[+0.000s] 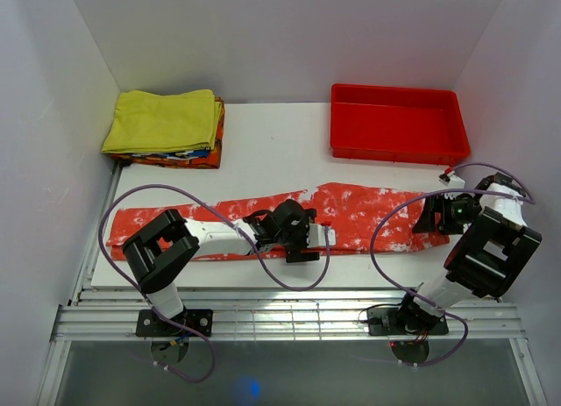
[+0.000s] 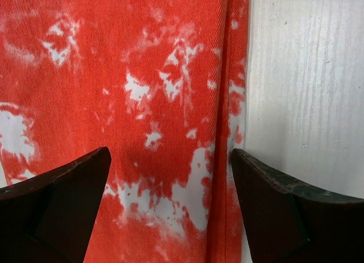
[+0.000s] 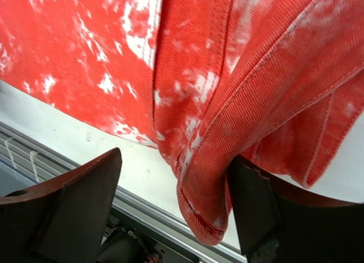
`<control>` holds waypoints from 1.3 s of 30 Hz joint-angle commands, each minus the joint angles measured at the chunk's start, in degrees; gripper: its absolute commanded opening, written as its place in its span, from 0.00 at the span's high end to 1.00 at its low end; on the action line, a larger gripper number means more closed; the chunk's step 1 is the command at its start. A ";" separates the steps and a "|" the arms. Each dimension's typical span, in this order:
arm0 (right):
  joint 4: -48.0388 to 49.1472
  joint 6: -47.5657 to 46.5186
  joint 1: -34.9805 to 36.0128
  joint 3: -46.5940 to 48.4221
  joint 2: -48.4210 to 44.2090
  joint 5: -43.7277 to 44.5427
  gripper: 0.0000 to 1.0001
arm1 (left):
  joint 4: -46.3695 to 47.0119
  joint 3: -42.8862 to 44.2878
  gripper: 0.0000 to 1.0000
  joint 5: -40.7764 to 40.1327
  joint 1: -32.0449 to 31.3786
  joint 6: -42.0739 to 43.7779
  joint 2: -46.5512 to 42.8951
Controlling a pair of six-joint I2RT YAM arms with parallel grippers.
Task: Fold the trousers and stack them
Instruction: Fold the trousers
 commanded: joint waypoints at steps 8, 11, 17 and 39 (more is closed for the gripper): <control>0.40 -0.37 -4.40 -0.27 1.62 5.81 0.10 | 0.84 0.08 0.02 -1.03 -0.29 -0.57 -3.15; -0.56 -0.02 -4.76 -0.45 1.97 6.26 0.07 | 1.89 -0.18 0.02 -1.56 -0.29 -0.48 -2.53; -2.94 0.77 -4.85 -1.24 4.87 2.76 0.07 | 4.09 -1.68 0.02 -2.53 -0.29 0.31 -1.82; -0.92 2.35 -5.02 9.22 9.44 -5.17 0.73 | 3.92 -8.00 0.02 -1.39 -0.03 0.40 -3.49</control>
